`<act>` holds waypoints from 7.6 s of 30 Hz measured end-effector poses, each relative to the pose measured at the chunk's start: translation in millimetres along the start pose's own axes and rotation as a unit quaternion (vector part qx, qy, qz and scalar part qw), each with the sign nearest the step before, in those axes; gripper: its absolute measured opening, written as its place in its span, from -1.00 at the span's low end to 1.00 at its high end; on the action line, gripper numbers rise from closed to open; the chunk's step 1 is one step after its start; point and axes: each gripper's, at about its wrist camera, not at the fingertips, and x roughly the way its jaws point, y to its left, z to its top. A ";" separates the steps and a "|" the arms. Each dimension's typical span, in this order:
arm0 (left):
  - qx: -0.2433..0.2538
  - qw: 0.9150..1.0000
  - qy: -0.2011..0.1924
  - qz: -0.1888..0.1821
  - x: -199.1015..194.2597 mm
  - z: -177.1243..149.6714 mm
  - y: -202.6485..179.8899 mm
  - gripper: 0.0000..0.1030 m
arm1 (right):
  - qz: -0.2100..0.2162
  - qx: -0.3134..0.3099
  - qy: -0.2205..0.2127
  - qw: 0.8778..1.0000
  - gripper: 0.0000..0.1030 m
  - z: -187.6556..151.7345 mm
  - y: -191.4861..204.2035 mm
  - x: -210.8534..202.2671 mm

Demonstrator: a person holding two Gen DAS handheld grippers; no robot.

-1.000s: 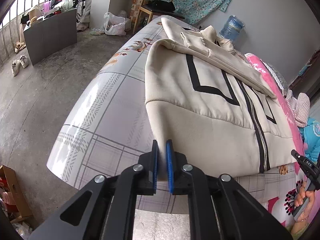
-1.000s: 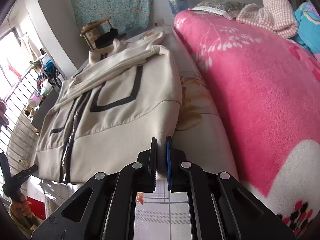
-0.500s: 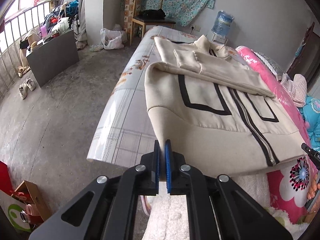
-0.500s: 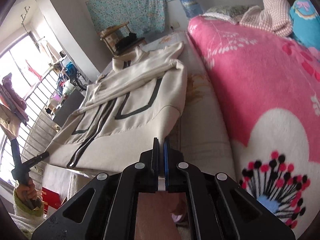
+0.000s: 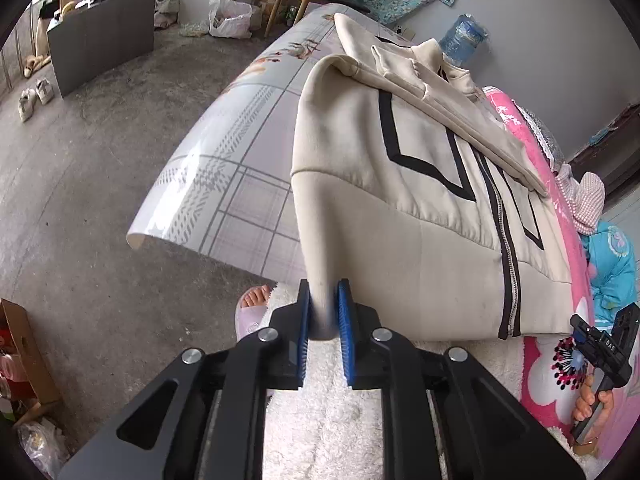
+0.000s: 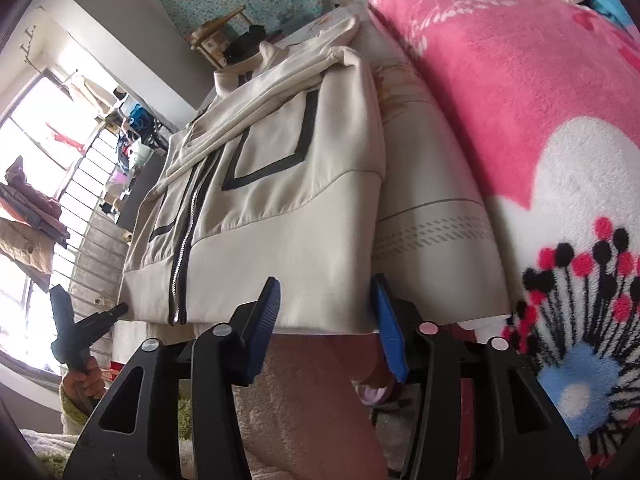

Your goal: Fold large clothes

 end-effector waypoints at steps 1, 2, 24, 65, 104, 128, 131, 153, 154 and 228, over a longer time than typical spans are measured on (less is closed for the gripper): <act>-0.007 1.000 0.004 -0.009 1.6 -2.3 2.5 -0.71 | 0.001 -0.001 0.002 1.000 0.02 -1.5 1.9 -0.9; -0.014 1.000 0.009 -0.018 3.7 -4.4 5.9 -0.70 | 0.000 -0.004 0.005 1.000 0.05 -1.4 4.2 0.0; -0.002 0.989 -0.061 -0.132 -39.7 8.9 -7.9 -0.90 | 0.001 -0.013 -0.024 1.000 -0.94 12.1 23.3 -22.1; -0.139 0.977 -0.107 -0.124 67.5 174.3 13.6 -0.34 | 0.083 0.142 -0.088 0.982 0.11 156.0 -29.5 60.2; 0.123 0.980 -0.129 0.091 60.7 123.6 -50.7 -0.30 | -0.038 -0.199 -0.002 0.979 0.28 119.3 171.1 110.7; 0.095 0.983 -0.121 0.096 68.5 117.9 -32.6 -0.29 | -0.130 -0.007 -0.031 0.991 -0.98 119.8 16.6 57.5; 0.094 0.983 -0.123 0.099 67.6 117.8 -32.7 -0.29 | -0.138 -0.024 -0.044 0.989 -0.60 118.5 32.0 47.9; 0.167 0.984 -0.066 0.020 101.5 126.9 -113.0 -0.29 | -0.056 -0.244 0.056 0.967 0.23 119.0 161.9 129.7; 0.174 0.982 -0.071 0.029 101.9 125.3 -115.4 -0.34 | -0.066 -0.250 0.055 0.965 0.07 116.2 161.8 130.2; 0.267 0.963 -0.038 0.004 136.4 123.7 -192.1 -0.92 | -0.191 -0.174 -0.037 0.965 -0.02 147.7 54.1 92.7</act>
